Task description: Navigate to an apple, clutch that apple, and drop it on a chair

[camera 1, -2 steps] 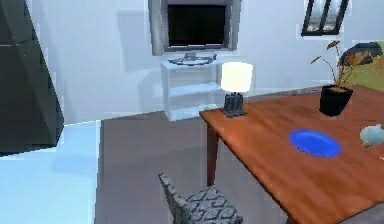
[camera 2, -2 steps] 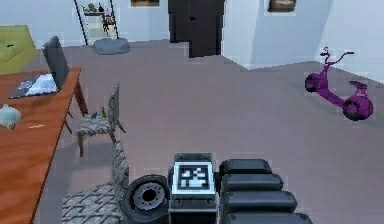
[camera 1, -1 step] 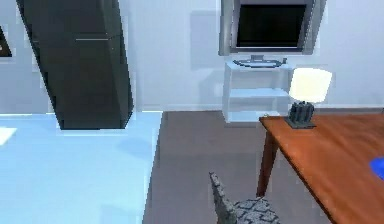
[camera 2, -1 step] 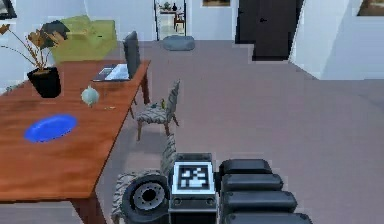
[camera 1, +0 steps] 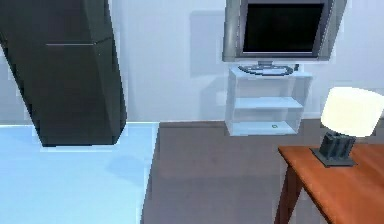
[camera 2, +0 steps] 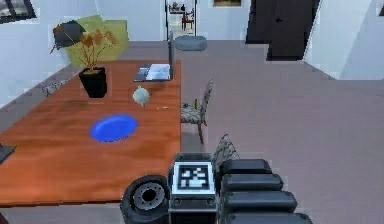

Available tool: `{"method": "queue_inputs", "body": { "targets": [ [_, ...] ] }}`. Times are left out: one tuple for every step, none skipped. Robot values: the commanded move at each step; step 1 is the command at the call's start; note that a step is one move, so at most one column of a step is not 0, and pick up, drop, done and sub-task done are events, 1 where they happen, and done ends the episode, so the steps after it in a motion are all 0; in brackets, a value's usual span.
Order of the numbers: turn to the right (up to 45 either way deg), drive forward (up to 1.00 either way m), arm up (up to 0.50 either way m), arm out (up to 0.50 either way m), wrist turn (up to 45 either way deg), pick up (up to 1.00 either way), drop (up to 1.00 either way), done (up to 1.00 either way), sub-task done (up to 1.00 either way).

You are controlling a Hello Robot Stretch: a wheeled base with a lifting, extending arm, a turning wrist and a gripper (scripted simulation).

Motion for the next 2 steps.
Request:
{"method": "queue_inputs", "body": {
  "targets": [
    [39.0,0.00,0.00,0.00,0.0,0.00,0.00,0.00,0.00],
    [-33.0,0.00,0.00,0.00,0.0,0.00,0.00,0.00,0.00]
  ]
}}
